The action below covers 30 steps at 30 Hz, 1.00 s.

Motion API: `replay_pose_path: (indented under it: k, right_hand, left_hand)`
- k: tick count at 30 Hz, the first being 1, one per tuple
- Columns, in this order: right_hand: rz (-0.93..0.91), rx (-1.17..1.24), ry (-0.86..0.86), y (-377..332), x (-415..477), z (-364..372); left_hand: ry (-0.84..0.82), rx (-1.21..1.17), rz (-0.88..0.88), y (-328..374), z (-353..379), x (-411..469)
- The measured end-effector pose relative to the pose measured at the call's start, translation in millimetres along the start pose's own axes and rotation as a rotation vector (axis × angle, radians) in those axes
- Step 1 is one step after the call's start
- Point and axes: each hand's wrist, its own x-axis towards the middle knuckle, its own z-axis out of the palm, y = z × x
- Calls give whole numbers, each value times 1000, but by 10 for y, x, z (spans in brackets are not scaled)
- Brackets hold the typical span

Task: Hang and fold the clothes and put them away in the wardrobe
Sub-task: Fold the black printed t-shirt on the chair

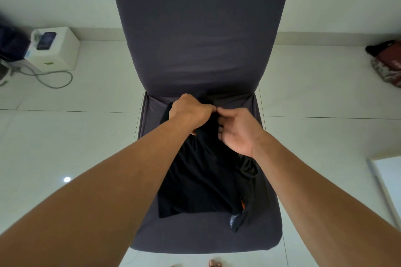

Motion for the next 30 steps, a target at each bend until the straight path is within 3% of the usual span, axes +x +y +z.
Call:
replay_pose_path:
  k: [3, 7, 10, 17, 20, 23, 26, 30]
  right_hand:
    - [-31, -69, 27, -8, 42, -124]
    - [-159, -847, 223, -10, 45, -117]
    - [-59, -1091, 201, -3, 19, -21]
    - [-160, -1030, 72, 160, -73, 24]
    - [-133, -1057, 21, 202, -124, 17]
    - [-79, -815, -34, 176, -237, -7]
    - [-89, -766, 37, 126, -325, 41]
    - [-209, -966, 190, 92, -301, 150]
  left_hand:
    - [60, -59, -14, -62, -9, 70]
    - [55, -256, -83, -140, -6, 128]
    - [77, -327, -117, -155, -11, 125]
    - [83, -366, -127, -129, -11, 2]
    - [100, -110, 4, -134, -41, -79]
    - [153, -10, 61, -198, -185, -158]
    - [167, -42, 97, -181, -403, -298]
    - [106, -149, 117, -40, -791, -500]
